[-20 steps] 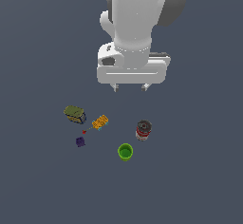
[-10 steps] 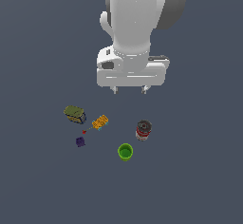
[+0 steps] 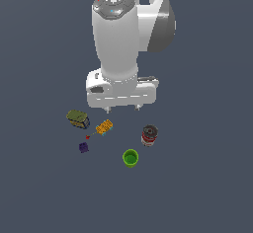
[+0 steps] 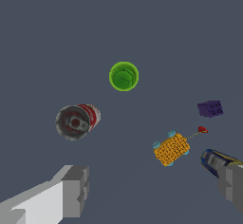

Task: Pick up a designated object from a clutter of objects.

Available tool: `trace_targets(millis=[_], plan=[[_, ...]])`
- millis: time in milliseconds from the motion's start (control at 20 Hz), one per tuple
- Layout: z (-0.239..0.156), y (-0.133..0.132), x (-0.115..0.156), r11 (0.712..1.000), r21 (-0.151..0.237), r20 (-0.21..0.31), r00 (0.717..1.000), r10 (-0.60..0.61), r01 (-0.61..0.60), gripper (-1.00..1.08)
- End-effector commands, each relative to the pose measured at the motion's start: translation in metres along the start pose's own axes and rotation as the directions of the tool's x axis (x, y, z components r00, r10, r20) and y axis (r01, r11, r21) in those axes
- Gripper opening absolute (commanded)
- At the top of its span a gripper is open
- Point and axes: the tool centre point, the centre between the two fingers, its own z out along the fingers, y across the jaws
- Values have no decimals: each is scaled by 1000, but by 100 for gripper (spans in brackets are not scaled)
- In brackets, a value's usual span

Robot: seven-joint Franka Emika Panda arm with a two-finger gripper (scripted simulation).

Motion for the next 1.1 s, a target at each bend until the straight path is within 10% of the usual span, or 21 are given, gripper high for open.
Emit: trace_targets(millis=[0,1050], plan=[[16,18,8,1000,0,-2,1000,-26,26,100],[163,178,33,967,-30,-5,968,-252,252,100]])
